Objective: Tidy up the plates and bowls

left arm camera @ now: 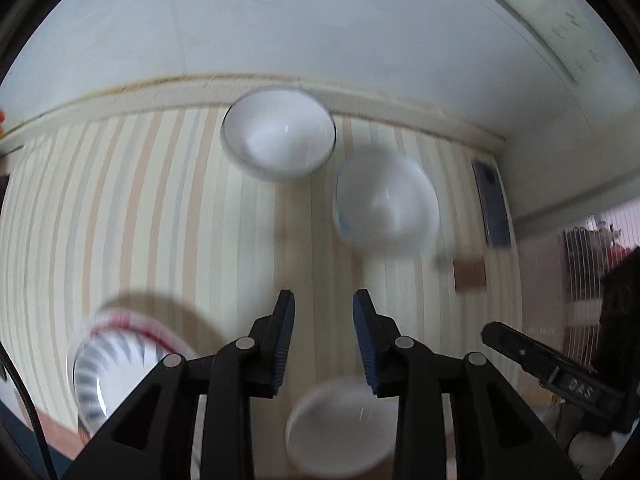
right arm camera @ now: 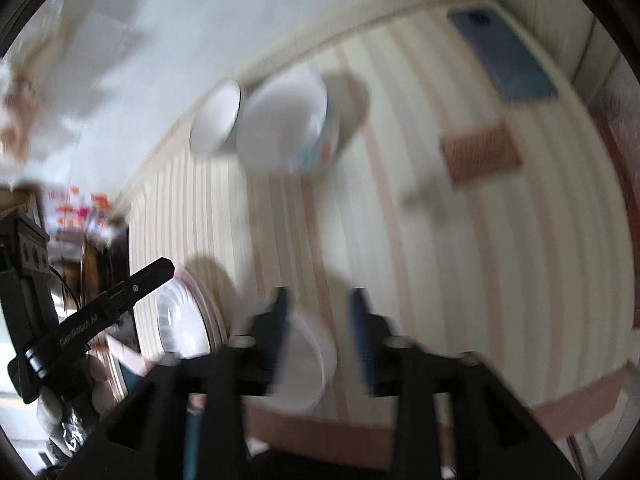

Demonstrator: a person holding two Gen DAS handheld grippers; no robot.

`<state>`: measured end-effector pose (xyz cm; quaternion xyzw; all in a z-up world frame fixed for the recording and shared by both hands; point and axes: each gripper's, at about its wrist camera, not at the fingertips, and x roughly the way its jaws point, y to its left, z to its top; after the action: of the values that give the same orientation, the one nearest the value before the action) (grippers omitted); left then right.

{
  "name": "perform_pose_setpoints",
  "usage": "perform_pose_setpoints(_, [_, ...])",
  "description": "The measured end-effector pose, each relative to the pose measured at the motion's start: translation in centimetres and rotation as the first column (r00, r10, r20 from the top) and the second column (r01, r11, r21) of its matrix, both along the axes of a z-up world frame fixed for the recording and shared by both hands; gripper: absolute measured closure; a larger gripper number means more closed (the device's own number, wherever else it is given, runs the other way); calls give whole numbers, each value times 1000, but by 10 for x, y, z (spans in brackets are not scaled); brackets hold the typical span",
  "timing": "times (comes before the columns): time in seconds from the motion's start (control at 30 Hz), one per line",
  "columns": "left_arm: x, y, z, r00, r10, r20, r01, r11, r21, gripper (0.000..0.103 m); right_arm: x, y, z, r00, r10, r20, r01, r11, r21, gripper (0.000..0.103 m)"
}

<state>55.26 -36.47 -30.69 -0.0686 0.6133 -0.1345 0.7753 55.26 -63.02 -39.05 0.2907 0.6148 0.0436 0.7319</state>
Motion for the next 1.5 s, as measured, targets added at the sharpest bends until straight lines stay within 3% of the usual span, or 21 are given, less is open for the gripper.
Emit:
perform_pose_setpoints(0.17, [62,-22,-35,997,9,-71,-10,1000,-5,75,65,-22,-8,998,-39,43,40,999,-17,54])
perform_pose_setpoints(0.3, [81,-38,-66,991,-5,-132,6,1000,9,75,114,-24,-31,998,-50,29,51,998,-22,54])
perform_pose_setpoints(0.43, [85,-53,-83,989,-39,-141,45,998,39,76,145,-18,-61,1000,-26,-12,26,999,-30,57])
perform_pose_setpoints(0.47, [86,-54,-85,990,-45,-135,51,998,41,76,147,-17,-68,999,-22,-23,22,999,-31,61])
perform_pose_setpoints(0.53, [82,-55,-85,993,-54,-103,59,997,43,83,151,-14,-81,999,-11,-37,10,999,-35,78])
perform_pose_setpoints(0.63, [78,-55,-83,995,-56,-83,61,997,55,84,152,-8,-81,1000,8,3,-8,1000,-23,90])
perform_pose_setpoints(0.77, [79,-54,-82,995,-61,-77,66,996,58,84,153,5,-74,999,48,20,-46,994,-96,91])
perform_pose_setpoints(1.03, [70,-54,-62,997,-68,-22,70,994,78,84,144,7,-62,997,69,29,-65,991,-117,91])
perform_pose_setpoints(1.5, [17,-31,-5,998,-58,34,57,998,39,84,94,17,6,990,101,98,-91,991,-101,90])
